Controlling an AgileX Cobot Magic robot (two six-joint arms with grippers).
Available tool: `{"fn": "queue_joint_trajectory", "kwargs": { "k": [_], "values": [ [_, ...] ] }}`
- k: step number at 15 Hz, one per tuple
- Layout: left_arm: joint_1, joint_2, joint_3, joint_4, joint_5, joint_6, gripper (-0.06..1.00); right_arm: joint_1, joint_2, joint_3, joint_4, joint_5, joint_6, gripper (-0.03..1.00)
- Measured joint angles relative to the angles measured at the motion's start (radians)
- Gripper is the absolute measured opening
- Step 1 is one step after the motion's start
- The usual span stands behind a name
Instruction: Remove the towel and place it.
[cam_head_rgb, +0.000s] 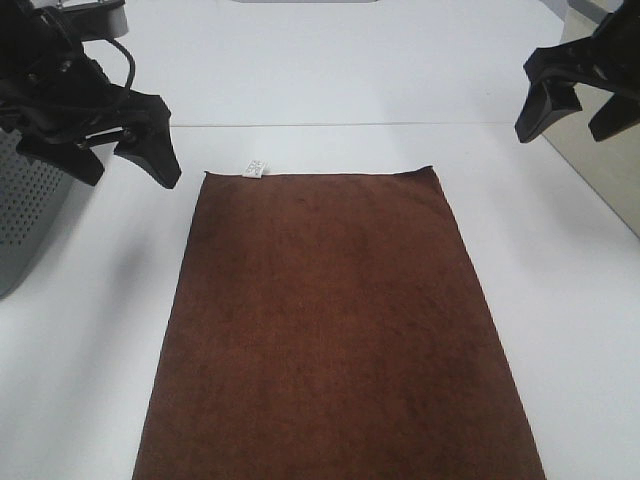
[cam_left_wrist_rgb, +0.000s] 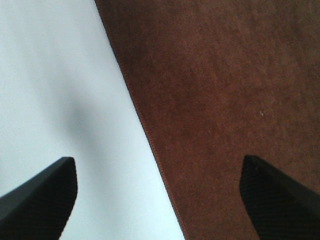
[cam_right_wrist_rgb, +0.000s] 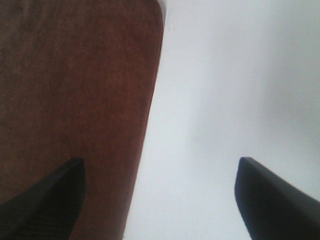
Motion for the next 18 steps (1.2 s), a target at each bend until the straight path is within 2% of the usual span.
{"fn": "queue_joint_trajectory", "kwargs": {
  "k": [6, 8, 13, 18],
  "values": [
    [0.049, 0.214, -0.167, -0.023, -0.025, 0.0, 0.81, -0.004, 0.39, -0.406, 0.136, 0.164, -0.072, 0.79],
    [0.049, 0.274, -0.248, -0.024, -0.029, 0.0, 0.81, -0.004, 0.466, -0.48, 0.175, 0.168, -0.074, 0.79],
    [0.074, 0.504, -0.49, -0.022, -0.03, 0.003, 0.82, -0.004, 0.65, -0.604, 0.173, 0.144, -0.074, 0.79],
    [0.077, 0.668, -0.657, -0.025, -0.023, 0.007, 0.82, -0.004, 0.749, -0.636, 0.197, 0.093, -0.086, 0.79]
  ]
}}
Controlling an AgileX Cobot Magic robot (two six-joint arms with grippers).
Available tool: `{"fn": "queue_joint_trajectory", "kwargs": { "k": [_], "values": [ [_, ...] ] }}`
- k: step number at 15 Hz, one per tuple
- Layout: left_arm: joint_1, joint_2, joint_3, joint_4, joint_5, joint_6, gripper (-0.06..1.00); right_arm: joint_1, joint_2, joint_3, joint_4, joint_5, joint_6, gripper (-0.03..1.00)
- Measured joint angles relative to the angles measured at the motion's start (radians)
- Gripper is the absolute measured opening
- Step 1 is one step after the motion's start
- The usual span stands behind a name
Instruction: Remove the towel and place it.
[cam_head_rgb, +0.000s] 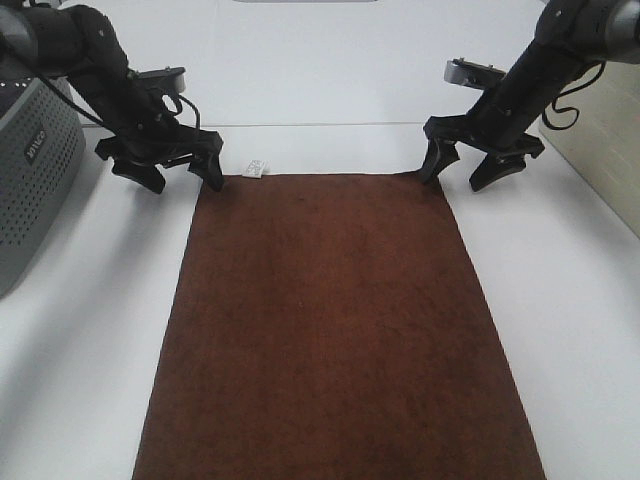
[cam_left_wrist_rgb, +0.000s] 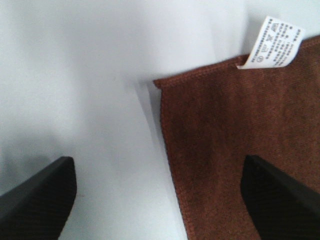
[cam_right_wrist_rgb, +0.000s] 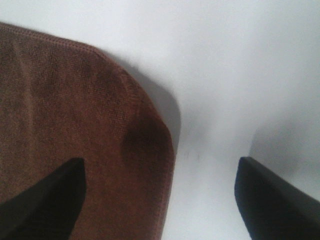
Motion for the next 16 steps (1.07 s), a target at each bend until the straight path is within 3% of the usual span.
{"fn": "queue_joint_trajectory", "kwargs": {
  "k": [8, 12, 14, 16],
  "values": [
    [-0.001, 0.022, -0.018, -0.008, 0.001, 0.003, 0.82, 0.0, 0.038, -0.013, 0.047, -0.042, -0.021, 0.77],
    [-0.066, 0.031, -0.019, -0.046, -0.028, 0.004, 0.81, 0.043, 0.043, -0.015, 0.046, -0.061, -0.021, 0.75],
    [-0.094, 0.037, -0.02, -0.054, -0.051, 0.0, 0.76, 0.069, 0.044, -0.015, 0.038, -0.071, -0.02, 0.73],
    [-0.101, 0.041, -0.02, -0.054, -0.056, -0.01, 0.65, 0.08, 0.046, -0.015, 0.008, -0.085, -0.018, 0.63]
  ]
}}
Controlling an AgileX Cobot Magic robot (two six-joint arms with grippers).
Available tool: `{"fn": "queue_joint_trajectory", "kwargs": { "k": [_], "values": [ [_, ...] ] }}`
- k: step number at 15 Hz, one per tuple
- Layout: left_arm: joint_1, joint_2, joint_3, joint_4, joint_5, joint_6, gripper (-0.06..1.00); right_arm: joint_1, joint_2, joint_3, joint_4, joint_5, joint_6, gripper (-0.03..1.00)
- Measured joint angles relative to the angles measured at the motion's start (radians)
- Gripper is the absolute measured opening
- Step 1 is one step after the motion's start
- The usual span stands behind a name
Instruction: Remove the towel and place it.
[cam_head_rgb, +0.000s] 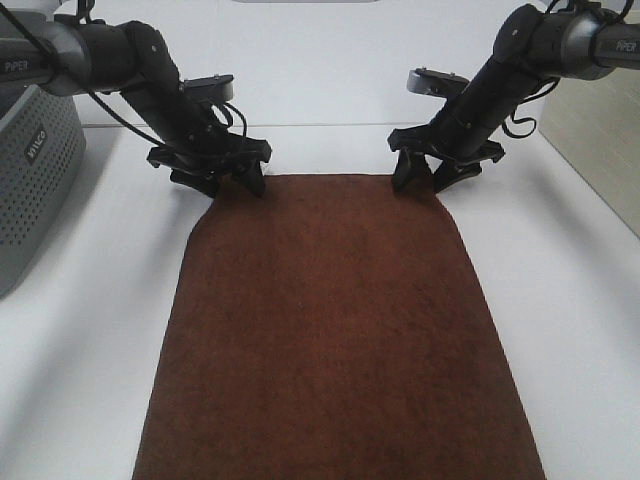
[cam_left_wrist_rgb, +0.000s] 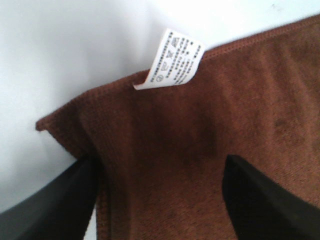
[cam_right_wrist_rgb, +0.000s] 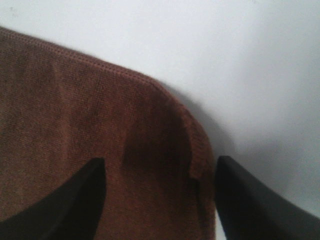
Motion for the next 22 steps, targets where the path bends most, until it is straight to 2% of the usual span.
{"fn": "queue_joint_trajectory", "kwargs": {
  "k": [1, 5, 6, 7, 8, 11, 16, 20, 22],
  "values": [
    [0.001, 0.002, 0.0, 0.003, -0.002, -0.004, 0.56, 0.0, 0.002, 0.0, -0.012, -0.001, 0.0, 0.55],
    [0.001, 0.004, 0.0, 0.028, 0.008, -0.008, 0.18, 0.0, 0.007, 0.0, -0.031, -0.001, 0.003, 0.06],
    [0.001, 0.004, 0.0, 0.029, 0.01, 0.002, 0.1, 0.0, 0.007, 0.0, -0.031, -0.001, 0.003, 0.01],
    [0.001, 0.006, 0.0, 0.029, 0.011, 0.008, 0.02, 0.0, 0.007, 0.0, -0.031, -0.002, 0.003, 0.01],
    [0.001, 0.006, 0.0, 0.029, 0.011, 0.01, 0.0, 0.0, 0.007, 0.0, -0.031, -0.002, 0.003, 0.01],
    [0.001, 0.006, 0.0, 0.029, 0.011, 0.016, 0.0, 0.0, 0.007, 0.0, -0.031, -0.026, 0.003, 0.01],
    [0.0, 0.028, -0.092, 0.096, 0.008, 0.03, 0.0, 0.0, 0.002, 0.003, -0.033, -0.178, 0.002, 0.01],
    [0.0, 0.028, -0.194, 0.145, -0.069, 0.031, 0.0, 0.0, -0.001, -0.067, -0.033, -0.228, -0.001, 0.01],
    [0.0, 0.028, -0.214, 0.164, -0.15, 0.031, 0.0, 0.0, -0.001, -0.119, -0.031, -0.258, -0.001, 0.01]
  ]
}}
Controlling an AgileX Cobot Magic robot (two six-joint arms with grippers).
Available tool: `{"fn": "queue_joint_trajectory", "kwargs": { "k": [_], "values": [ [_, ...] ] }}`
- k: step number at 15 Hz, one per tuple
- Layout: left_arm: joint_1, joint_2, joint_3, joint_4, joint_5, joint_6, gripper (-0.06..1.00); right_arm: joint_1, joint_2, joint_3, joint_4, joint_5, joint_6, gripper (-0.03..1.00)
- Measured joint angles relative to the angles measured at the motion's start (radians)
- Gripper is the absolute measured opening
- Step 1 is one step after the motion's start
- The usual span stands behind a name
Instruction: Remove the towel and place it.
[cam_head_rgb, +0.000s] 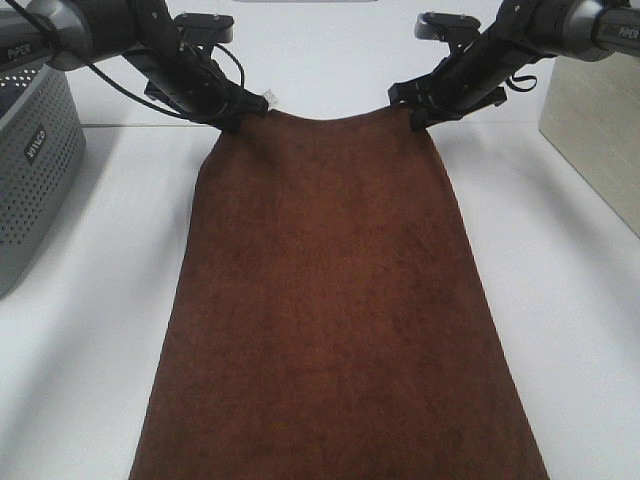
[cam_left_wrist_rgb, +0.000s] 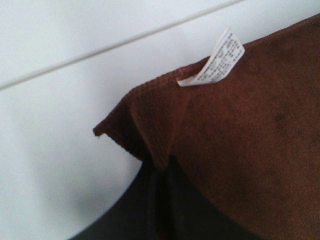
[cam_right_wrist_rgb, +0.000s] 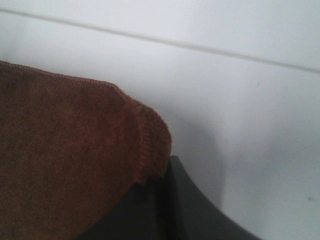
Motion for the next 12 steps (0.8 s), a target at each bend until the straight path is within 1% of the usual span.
{"fn": "queue_joint_trajectory", "kwargs": {
  "k": [2, 5, 9, 12],
  "values": [
    [0.0, 0.0, 0.0, 0.004, -0.085, 0.0, 0.0, 0.0, 0.0, -0.05, 0.001, -0.045, 0.0, 0.01],
    [0.0, 0.0, 0.0, 0.015, -0.183, 0.0, 0.0, 0.0, 0.0, -0.054, 0.001, -0.113, 0.0, 0.01],
    [0.0, 0.0, 0.0, 0.022, -0.251, 0.0, 0.0, 0.0, 0.0, -0.054, 0.001, -0.163, 0.0, 0.01],
    [0.0, 0.0, 0.0, 0.04, -0.258, 0.0, 0.0, 0.0, 0.007, -0.055, 0.013, -0.198, 0.0, 0.01]
  ]
}}
